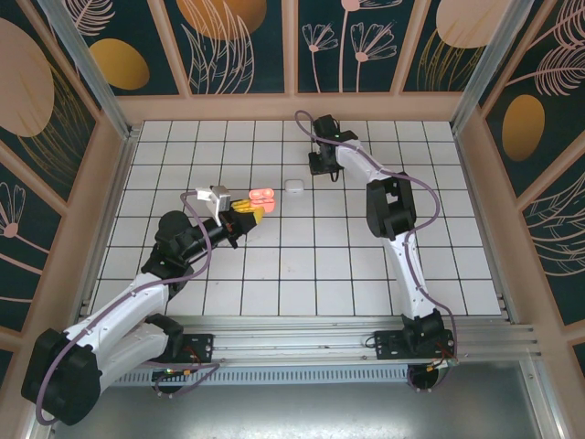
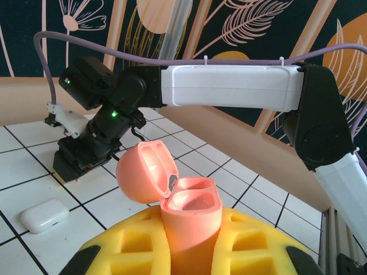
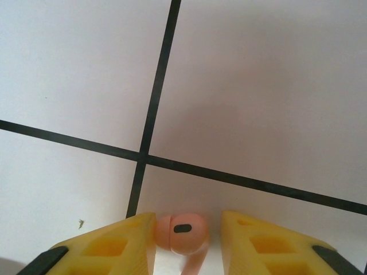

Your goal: Insert the wireless bluetooth earbuds into the charging case

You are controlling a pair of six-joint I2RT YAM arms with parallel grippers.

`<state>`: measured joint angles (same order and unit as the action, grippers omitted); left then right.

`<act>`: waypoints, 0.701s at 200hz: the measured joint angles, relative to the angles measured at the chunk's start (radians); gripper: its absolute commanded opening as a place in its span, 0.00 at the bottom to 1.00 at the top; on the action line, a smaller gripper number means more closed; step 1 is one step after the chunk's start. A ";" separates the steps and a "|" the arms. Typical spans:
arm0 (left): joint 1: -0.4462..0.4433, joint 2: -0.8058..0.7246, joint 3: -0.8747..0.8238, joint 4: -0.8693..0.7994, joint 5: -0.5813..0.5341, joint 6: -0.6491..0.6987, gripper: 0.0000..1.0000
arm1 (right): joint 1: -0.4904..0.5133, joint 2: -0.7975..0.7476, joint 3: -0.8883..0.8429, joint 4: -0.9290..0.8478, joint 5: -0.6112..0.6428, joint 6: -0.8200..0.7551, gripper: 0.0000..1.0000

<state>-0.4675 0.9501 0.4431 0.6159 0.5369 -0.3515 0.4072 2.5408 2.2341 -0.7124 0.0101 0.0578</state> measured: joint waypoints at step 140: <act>0.000 -0.007 0.000 -0.009 0.000 -0.001 0.00 | 0.052 -0.321 -0.491 0.045 -0.012 0.087 0.31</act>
<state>-0.4675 0.9432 0.4431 0.6067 0.5373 -0.3527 0.4595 2.2200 1.7428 -0.6670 -0.0021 0.1444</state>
